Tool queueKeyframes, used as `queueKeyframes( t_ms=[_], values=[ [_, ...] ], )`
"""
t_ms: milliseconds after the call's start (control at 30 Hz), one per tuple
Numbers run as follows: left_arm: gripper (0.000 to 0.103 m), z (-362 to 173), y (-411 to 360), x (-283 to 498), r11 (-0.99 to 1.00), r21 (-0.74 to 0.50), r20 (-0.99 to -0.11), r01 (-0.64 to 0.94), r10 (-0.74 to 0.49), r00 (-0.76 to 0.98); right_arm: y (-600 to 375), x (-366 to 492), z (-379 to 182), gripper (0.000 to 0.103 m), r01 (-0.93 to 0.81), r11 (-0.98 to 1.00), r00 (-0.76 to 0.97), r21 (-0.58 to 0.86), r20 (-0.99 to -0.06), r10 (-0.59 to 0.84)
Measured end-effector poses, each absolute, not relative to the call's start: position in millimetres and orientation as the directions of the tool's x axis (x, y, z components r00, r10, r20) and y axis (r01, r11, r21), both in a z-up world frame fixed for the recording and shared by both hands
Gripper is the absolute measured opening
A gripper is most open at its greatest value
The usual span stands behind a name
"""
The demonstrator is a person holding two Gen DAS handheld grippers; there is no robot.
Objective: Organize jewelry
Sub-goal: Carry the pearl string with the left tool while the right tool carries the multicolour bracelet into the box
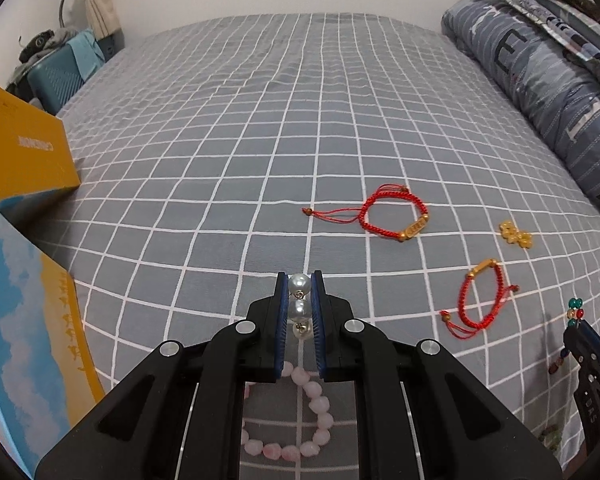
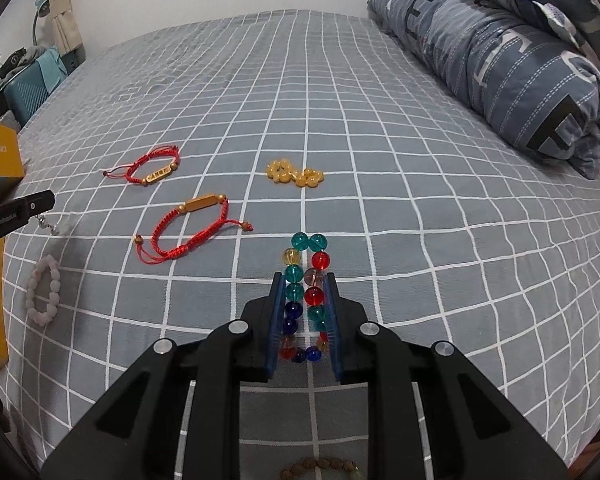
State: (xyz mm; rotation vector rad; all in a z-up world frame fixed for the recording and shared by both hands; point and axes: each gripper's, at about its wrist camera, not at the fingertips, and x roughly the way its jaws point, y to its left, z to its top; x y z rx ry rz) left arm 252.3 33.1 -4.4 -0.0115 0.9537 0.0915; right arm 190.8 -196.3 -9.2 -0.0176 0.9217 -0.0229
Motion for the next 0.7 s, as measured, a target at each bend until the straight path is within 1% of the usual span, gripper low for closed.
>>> queueKeyframes(
  t_ms=[167,233,700],
  values=[
    [0.011,10,32,236,0.995,0.041,-0.785,-0.093,0.09,0.612,-196,185,-2,0.018,0.019,0.999,0.618,-0.026,-0.786,-0.032],
    [0.011,16,32,232,0.996,0.03,-0.784,-0.083,0.075,0.616,-194,183,1,0.018,0.019,0.999,0.625,-0.027,-0.78,-0.033],
    [0.011,55,50,193,0.995,0.027,-0.756,-0.097,0.084,0.649,-172,160,33,0.018,-0.003,0.999,0.669,-0.033,-0.742,-0.023]
  ],
)
